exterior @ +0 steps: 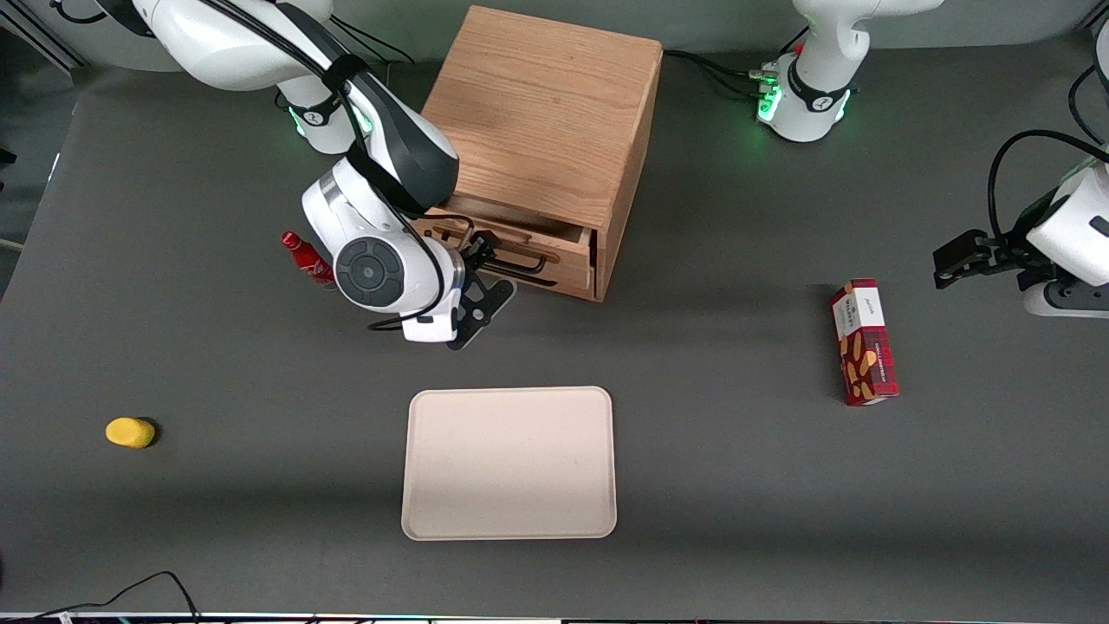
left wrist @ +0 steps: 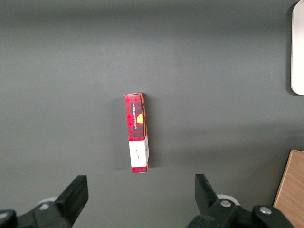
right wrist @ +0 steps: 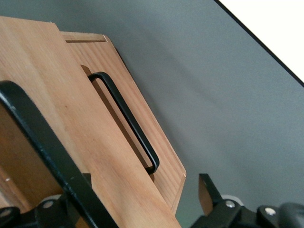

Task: Close top drawer
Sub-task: 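Press the drawer front flush with the cabinet using the right gripper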

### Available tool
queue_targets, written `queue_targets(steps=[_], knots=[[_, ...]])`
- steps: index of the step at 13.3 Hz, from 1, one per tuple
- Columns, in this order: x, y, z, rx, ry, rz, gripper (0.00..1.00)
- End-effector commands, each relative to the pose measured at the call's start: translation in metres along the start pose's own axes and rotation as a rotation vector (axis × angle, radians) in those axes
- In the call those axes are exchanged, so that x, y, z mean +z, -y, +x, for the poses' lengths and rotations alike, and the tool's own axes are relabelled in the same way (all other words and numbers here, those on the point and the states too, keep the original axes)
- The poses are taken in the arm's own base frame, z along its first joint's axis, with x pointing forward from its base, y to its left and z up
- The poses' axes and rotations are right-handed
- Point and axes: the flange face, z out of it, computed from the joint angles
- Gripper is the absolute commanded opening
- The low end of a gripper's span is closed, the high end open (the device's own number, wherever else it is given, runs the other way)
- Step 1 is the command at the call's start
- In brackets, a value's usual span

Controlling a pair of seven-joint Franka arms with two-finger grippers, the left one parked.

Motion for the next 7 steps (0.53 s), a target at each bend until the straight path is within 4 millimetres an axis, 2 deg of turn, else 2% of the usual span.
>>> queue_targets(steps=[1, 7], knots=[[-0.006, 0.010, -0.005, -0.005, 0.003, -0.036, 1.00], [0.000, 0.023, -0.008, -0.011, 0.018, -0.042, 1.00]])
